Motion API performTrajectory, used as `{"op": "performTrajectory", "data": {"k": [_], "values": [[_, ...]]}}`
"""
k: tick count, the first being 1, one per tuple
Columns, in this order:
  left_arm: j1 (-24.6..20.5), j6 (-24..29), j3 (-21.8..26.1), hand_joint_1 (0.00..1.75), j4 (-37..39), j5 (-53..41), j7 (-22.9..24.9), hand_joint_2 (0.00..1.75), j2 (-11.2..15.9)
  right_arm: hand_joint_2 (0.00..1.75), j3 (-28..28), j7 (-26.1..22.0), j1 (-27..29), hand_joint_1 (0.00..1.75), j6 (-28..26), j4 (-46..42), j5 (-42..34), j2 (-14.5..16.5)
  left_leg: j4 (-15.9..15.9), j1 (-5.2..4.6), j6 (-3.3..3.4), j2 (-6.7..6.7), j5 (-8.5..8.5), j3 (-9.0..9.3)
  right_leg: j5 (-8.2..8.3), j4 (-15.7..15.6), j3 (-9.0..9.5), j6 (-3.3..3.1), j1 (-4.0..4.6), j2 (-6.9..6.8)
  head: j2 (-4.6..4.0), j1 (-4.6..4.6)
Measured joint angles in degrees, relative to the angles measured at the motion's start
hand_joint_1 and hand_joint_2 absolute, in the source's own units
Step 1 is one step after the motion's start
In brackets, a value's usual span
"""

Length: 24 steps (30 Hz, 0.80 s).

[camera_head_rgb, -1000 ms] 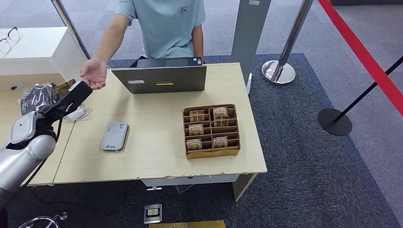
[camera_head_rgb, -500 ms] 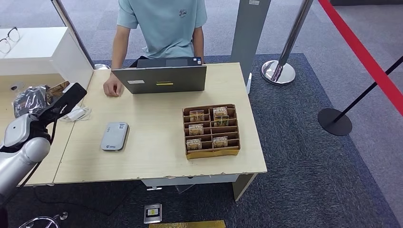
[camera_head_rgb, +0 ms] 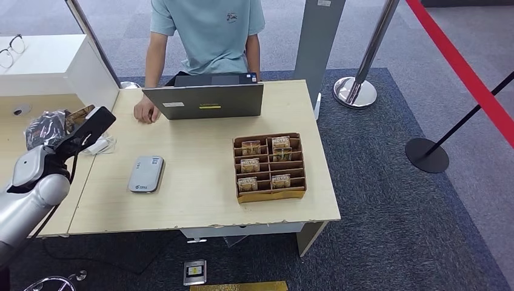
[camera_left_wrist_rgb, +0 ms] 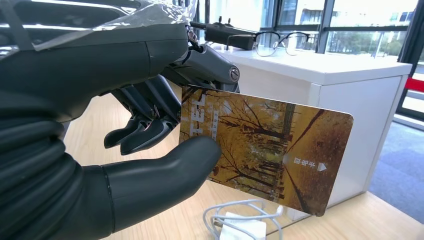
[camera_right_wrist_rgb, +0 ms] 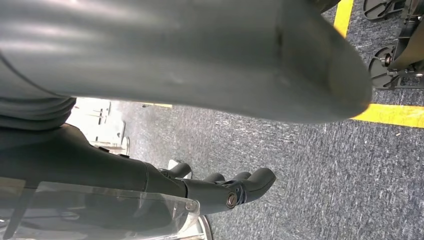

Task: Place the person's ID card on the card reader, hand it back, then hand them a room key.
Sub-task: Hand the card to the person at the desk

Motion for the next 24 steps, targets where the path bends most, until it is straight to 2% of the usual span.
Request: {"op": "performTrajectory", "data": {"k": [24], "values": [[-0.9, -0.4, -0.4, 1.75, 2.7, -0.4, 0.0, 1.75, -2.9, 0.0, 0.0, 0.5, 0.0, 0.0, 0.1, 0.0, 0.0, 0.5, 0.0, 0.0, 0.0, 0.0, 0.0, 0.0, 0.0, 0.0, 0.0, 0.0, 0.0, 0.02, 0.0, 0.01]]}}
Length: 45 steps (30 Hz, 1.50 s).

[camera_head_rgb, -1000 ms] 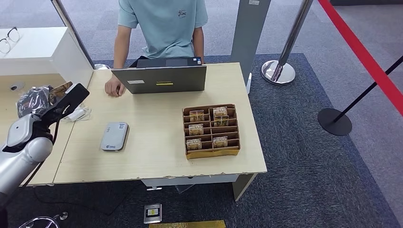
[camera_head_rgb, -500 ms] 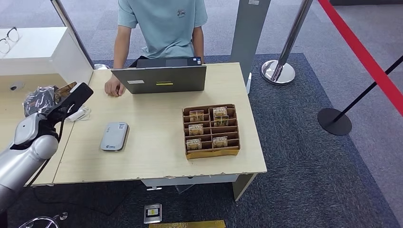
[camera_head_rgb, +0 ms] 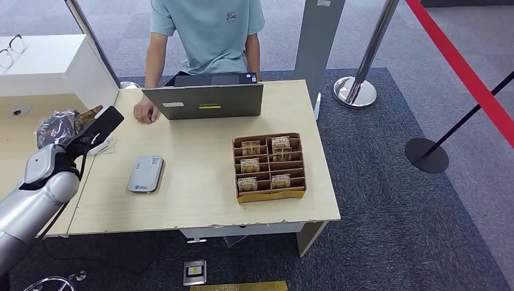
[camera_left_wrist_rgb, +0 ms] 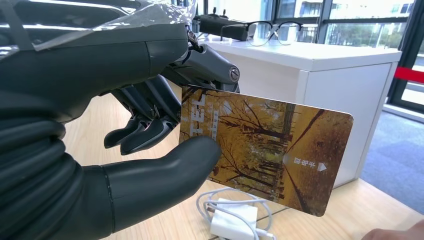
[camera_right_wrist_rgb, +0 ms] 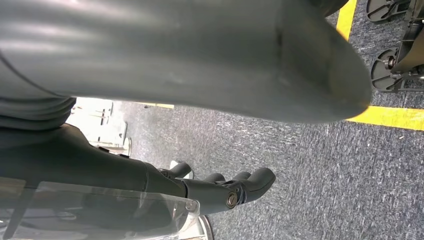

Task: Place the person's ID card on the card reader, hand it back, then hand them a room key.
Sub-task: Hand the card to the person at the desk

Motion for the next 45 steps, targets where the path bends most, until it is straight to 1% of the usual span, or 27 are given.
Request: {"op": "performTrajectory", "data": {"k": [21, 36, 37, 39, 41, 43, 45], "values": [[0.0, -0.7, -1.1, 1.75, 0.4, 0.0, 0.0, 1.75, -1.9, 0.0, 0.0, -0.1, 0.0, 0.0, 0.0, 0.0, -0.1, 0.7, 0.0, 0.0, 0.0, 0.0, 0.0, -0.01, 0.0, 0.0, 0.0, 0.0, 0.0, 0.0, 0.0, -0.01], [0.0, -0.7, -1.3, 1.75, 0.9, 0.6, 0.2, 1.75, -2.1, 0.0, 0.0, -0.4, 0.0, 0.0, 0.2, 0.0, -0.2, 0.8, 0.0, 0.01, 0.0, 0.0, 0.0, -0.01, 0.0, 0.0, 0.01, 0.0, 0.0, 0.0, 0.0, -0.01], [0.0, -0.7, -1.3, 1.72, 0.9, 0.6, 0.2, 1.75, -2.1, 0.0, 0.0, -0.3, 0.0, 0.0, 0.2, 0.0, -0.2, 0.8, 0.0, 0.01, 0.0, 0.0, 0.0, -0.01, 0.0, 0.0, 0.01, 0.0, 0.0, 0.0, 0.0, -0.01], [0.0, -0.6, -1.3, 1.25, 0.9, 0.7, 0.3, 1.75, -2.1, 0.0, 0.0, -0.1, 0.0, 0.0, 0.2, 0.0, -0.2, 0.8, 0.0, 0.01, 0.0, 0.0, 0.0, -0.01, 0.0, 0.0, 0.01, 0.0, 0.0, 0.0, 0.0, -0.01], [0.0, -0.5, -1.3, 0.4, 0.9, 0.7, 0.4, 1.75, -2.1, 0.0, 0.0, 0.0, 0.0, 0.0, 0.2, 0.0, -0.2, 0.8, 0.0, 0.0, 0.0, 0.0, 0.0, -0.01, 0.0, 0.0, 0.01, 0.0, 0.0, 0.0, 0.0, -0.01], [0.1, -0.2, -1.3, 0.0, 0.9, 0.5, 0.4, 1.75, -2.1, 0.0, 0.0, 0.0, 0.0, 0.0, 0.2, 0.0, -0.3, 0.8, 0.0, 0.01, 0.0, -0.01, 0.0, -0.02, 0.0, 0.0, 0.01, 0.0, 0.0, 0.0, 0.0, -0.01], [0.2, 0.3, -1.4, 0.0, 0.9, 0.2, 0.5, 1.75, -2.1, 0.0, 0.0, 0.0, 0.0, 0.0, 0.2, 0.0, -0.3, 0.8, 0.0, 0.01, 0.0, -0.01, 0.0, -0.02, 0.0, 0.0, 0.01, 0.0, 0.0, 0.0, 0.0, -0.01]]}}
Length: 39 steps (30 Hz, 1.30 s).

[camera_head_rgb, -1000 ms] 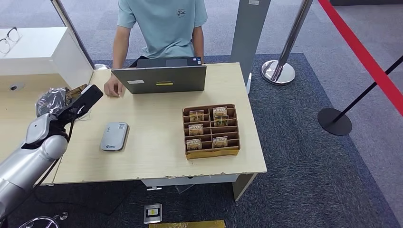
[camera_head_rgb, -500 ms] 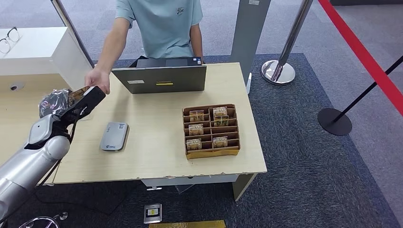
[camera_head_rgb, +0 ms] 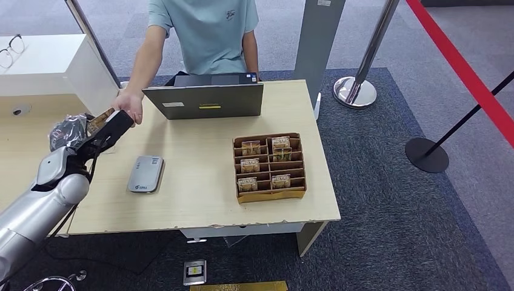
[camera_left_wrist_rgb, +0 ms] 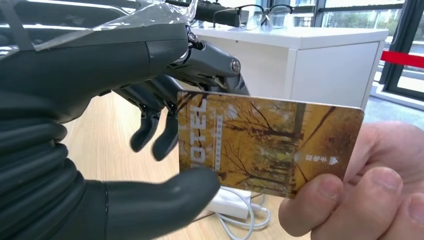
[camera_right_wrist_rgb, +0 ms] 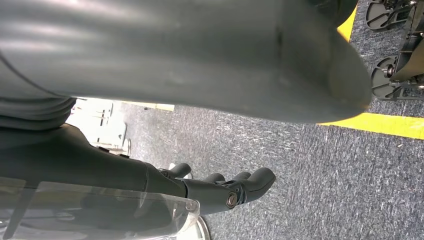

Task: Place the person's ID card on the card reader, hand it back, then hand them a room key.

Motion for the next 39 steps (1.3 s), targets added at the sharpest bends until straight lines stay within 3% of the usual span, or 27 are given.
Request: {"op": "performTrajectory", "data": {"k": [24, 31, 39], "values": [[0.0, 2.1, 0.0, 0.0, 0.0, 1.8, 0.5, 1.75, 0.0, 0.0, 0.0, -0.1, 0.0, 0.0, 0.0, 0.0, 0.0, 0.0, 0.0, 0.0, 0.0, 0.0, 0.0, 0.01, 0.01, 0.0, 0.01, 0.0, 0.0, 0.0, 0.0, 0.01], [0.1, 5.4, 0.4, 0.0, -0.2, 5.3, -1.4, 1.75, 0.0, 0.0, 0.0, -0.5, 0.0, 0.0, -0.2, 0.0, 0.0, 0.0, 0.0, 0.0, 0.0, 0.01, 0.0, 0.01, 0.01, 0.0, 0.0, 0.0, 0.0, 0.0, 0.0, 0.0], [-0.4, 5.1, 0.5, 0.0, -0.9, 7.1, -3.8, 1.75, -1.1, 0.0, 0.0, -1.9, 0.0, 0.0, -0.3, 0.0, -0.3, 0.0, 0.0, -0.01, 0.0, 0.01, 0.0, 0.04, 0.01, 0.0, 0.0, 0.0, 0.0, 0.0, 0.0, 0.02]]}}
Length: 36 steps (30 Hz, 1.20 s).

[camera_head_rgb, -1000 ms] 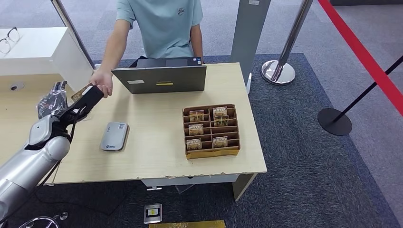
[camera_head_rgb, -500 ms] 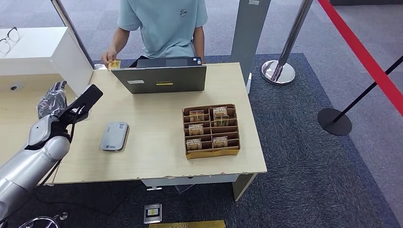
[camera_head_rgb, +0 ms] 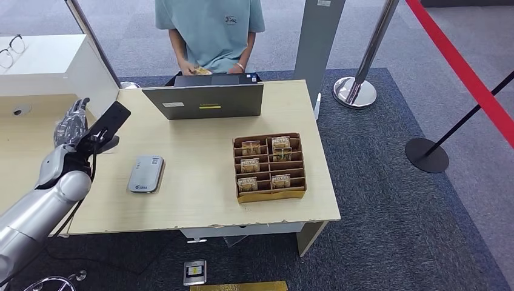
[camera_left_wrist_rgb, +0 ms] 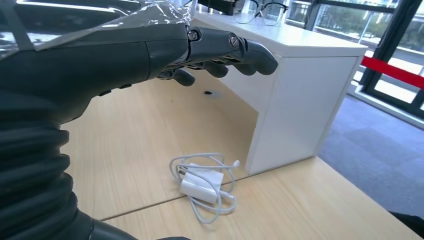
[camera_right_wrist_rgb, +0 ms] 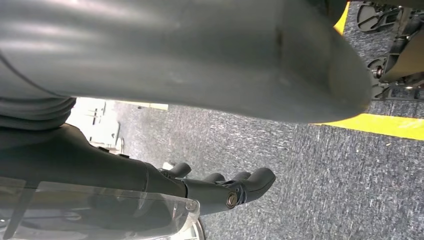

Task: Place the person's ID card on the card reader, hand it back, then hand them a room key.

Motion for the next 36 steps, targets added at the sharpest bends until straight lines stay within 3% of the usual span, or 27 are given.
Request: {"op": "performTrajectory", "data": {"k": [7, 20, 36], "values": [[-2.0, -1.2, -0.2, 0.0, -1.0, 0.3, -0.9, 1.75, -1.7, 0.0, 0.0, -0.7, 0.0, 0.0, -0.2, 0.0, -0.5, 0.3, 0.0, -0.01, 0.0, 0.01, 0.0, 0.0, 0.02, 0.0, 0.0, 0.02, 0.0, 0.0, 0.0, -0.01], [-6.7, -0.2, -0.7, 0.0, -6.5, -2.2, -0.1, 1.75, -2.4, 0.0, 0.0, -0.6, 0.0, 0.0, 0.1, 0.0, -0.6, 0.7, 0.0, 0.0, 0.0, 0.01, 0.0, -0.01, 0.03, 0.0, 0.01, 0.02, 0.0, 0.0, 0.0, 0.0], [-8.3, -1.4, -2.3, 0.0, -9.4, -1.5, -1.3, 1.75, -4.7, 0.0, 0.0, -1.0, 0.0, 0.0, 0.5, 0.0, -0.5, 1.6, 0.1, -0.01, 0.0, 0.01, 0.0, 0.0, 0.03, 0.0, 0.01, 0.02, 0.0, 0.0, 0.0, -0.01]]}}
